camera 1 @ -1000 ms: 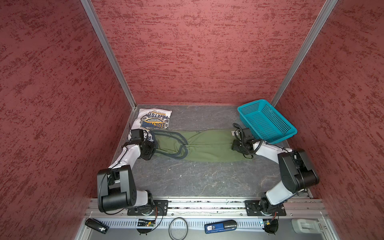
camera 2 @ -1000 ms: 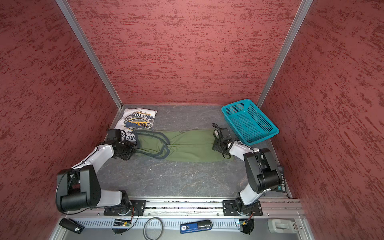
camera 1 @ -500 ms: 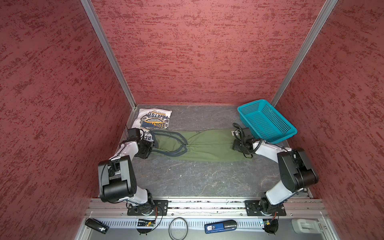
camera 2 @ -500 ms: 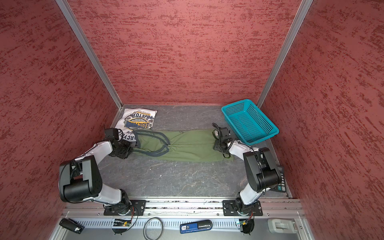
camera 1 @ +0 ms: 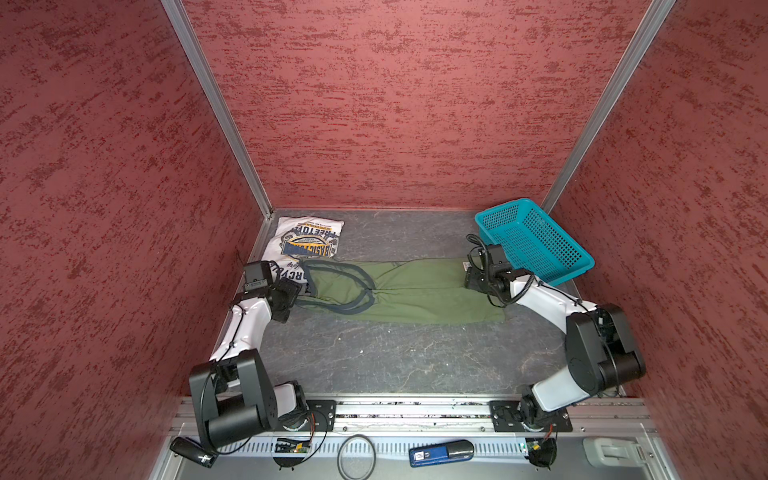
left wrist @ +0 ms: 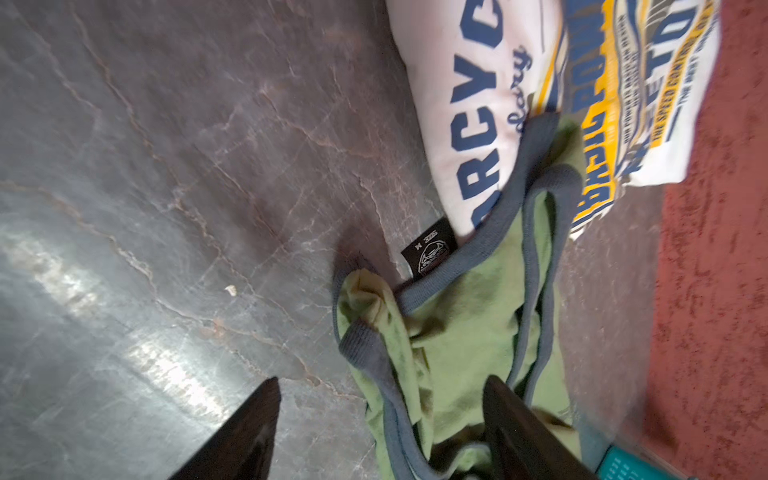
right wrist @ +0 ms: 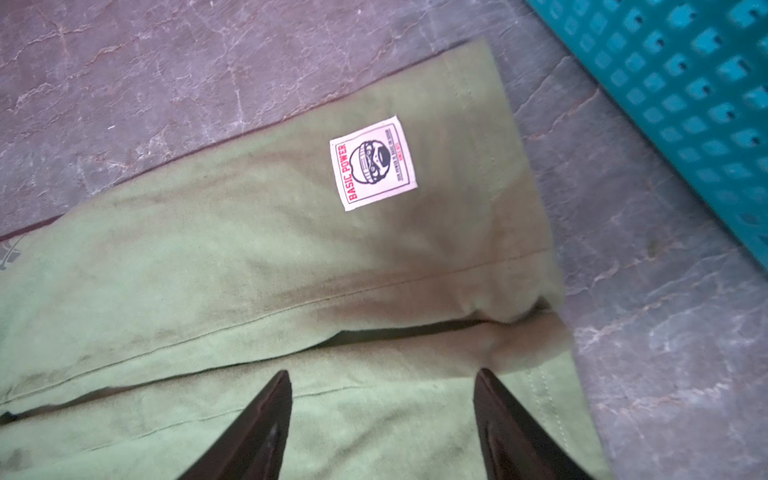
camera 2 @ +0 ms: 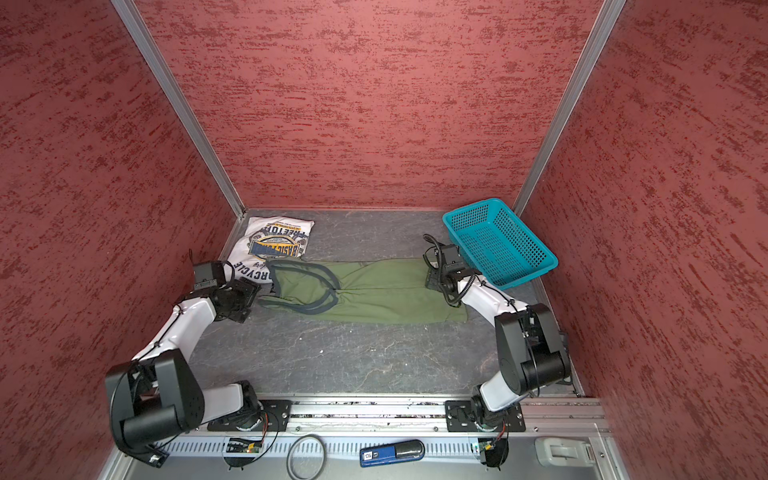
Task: Fold and stack the tank tops
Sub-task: 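Lift the strap end with the left gripper while the right gripper holds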
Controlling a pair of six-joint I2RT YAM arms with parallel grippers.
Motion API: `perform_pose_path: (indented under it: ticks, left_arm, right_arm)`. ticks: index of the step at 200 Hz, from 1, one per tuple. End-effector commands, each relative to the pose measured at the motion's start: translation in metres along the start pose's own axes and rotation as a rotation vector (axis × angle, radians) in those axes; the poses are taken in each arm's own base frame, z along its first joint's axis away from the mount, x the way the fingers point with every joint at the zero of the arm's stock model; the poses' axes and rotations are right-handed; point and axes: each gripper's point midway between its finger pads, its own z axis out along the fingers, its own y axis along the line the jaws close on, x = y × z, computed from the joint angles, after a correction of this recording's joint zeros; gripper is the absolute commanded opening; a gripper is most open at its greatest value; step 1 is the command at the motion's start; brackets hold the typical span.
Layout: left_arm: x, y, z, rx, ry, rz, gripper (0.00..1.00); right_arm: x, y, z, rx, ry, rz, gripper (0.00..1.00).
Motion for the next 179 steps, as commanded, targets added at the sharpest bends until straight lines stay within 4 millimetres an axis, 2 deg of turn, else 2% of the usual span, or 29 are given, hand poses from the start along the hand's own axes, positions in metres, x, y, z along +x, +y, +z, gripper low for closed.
perform_pose_path:
  ticks: [1,25,40,73,91,131,143,151,160,179]
  left_arm:
    - [0.018,0.017,0.009,-0.036,0.044,0.031,0.84]
    - [0.029,0.013,0.023,-0.047,0.086,0.076,0.88]
    - [0.035,0.008,0.032,-0.044,0.107,0.097,0.88]
    - [0.035,0.004,0.05,-0.083,0.12,0.098,0.67]
    - [0.034,0.004,0.056,-0.104,0.117,0.101,0.64]
    - [0.032,0.005,0.061,-0.117,0.103,0.101,0.46]
    - [0.031,0.004,0.062,-0.121,0.1,0.1,0.46]
    - [0.03,0.001,0.064,-0.116,0.1,0.108,0.55]
    - [0.029,-0.002,0.064,-0.118,0.095,0.118,0.6]
    - [0.027,-0.014,0.066,-0.086,0.078,0.142,0.6]
  right_arm:
    - [0.008,0.003,-0.002,-0.019,0.022,-0.013,0.71]
    - [0.015,0.002,0.0,-0.022,0.037,-0.01,0.71]
    - [0.017,0.001,0.001,-0.02,0.042,-0.011,0.71]
    - [0.021,-0.002,0.0,-0.015,0.045,-0.01,0.71]
    - [0.021,-0.002,-0.001,-0.014,0.041,-0.014,0.71]
    - [0.01,0.009,0.001,-0.032,0.04,-0.049,0.72]
    - [0.007,0.015,0.003,-0.032,0.043,-0.06,0.72]
    - [0.006,0.019,0.003,-0.034,0.041,-0.065,0.72]
    - [0.006,0.023,0.003,-0.039,0.038,-0.07,0.72]
    - [0.008,0.026,0.005,-0.042,0.043,-0.072,0.72]
